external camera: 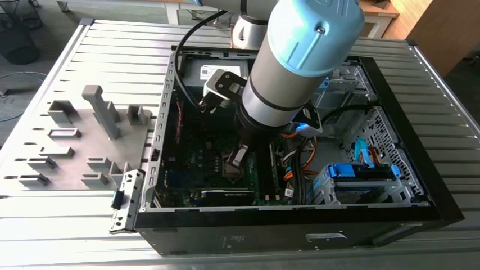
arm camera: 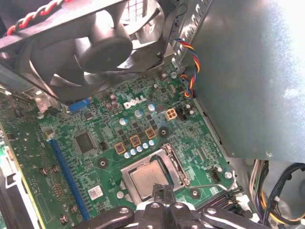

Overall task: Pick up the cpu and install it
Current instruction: 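Close the cpu cover, then install the first cpu locking lever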

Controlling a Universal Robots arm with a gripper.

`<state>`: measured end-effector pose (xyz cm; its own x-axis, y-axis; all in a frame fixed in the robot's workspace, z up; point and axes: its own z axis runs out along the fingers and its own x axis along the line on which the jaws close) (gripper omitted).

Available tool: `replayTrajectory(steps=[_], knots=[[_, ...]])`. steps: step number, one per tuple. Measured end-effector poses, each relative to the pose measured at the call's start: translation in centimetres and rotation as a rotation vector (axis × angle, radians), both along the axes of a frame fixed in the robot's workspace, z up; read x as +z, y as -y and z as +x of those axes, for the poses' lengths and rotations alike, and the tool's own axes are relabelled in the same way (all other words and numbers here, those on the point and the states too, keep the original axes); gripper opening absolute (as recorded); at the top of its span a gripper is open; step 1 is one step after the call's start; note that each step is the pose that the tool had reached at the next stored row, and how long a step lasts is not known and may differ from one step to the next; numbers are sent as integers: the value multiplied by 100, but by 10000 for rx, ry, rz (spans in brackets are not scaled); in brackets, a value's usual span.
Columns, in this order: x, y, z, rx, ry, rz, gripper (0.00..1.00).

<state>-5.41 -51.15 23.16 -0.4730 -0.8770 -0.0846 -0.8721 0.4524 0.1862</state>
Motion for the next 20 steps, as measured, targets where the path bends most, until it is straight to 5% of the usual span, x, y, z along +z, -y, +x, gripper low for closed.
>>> replayTrajectory(steps=[11,20], knots=[[0,1,-7,0,0,1,11],[118,1,-7,-1,0,3,11]])
